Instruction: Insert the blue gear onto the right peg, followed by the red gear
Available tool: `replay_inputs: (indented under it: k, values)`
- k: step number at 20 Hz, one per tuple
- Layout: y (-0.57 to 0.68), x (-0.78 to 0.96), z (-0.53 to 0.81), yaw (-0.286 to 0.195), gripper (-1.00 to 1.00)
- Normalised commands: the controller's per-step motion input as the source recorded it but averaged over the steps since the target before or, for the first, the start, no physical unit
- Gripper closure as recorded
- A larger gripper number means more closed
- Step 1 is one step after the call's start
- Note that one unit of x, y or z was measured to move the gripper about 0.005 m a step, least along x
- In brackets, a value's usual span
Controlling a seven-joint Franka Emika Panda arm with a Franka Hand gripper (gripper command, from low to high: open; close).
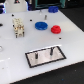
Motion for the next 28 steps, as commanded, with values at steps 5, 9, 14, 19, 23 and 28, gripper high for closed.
replay_inputs:
  k: [5,9,14,19,23,28]
  values:
    - [0.49,-0.56,-0.19,0.0,-1.0]
    - [0.52,-0.57,-0.15,0.0,-1.0]
    - [0.44,-0.55,-0.3,0.0,-1.0]
    - [0.4,-0.52,-0.39,0.0,-1.0]
    - [0.29,-0.44,-0.5,0.0,-1.0]
    - [0.25,-0.41,-0.52,0.0,-1.0]
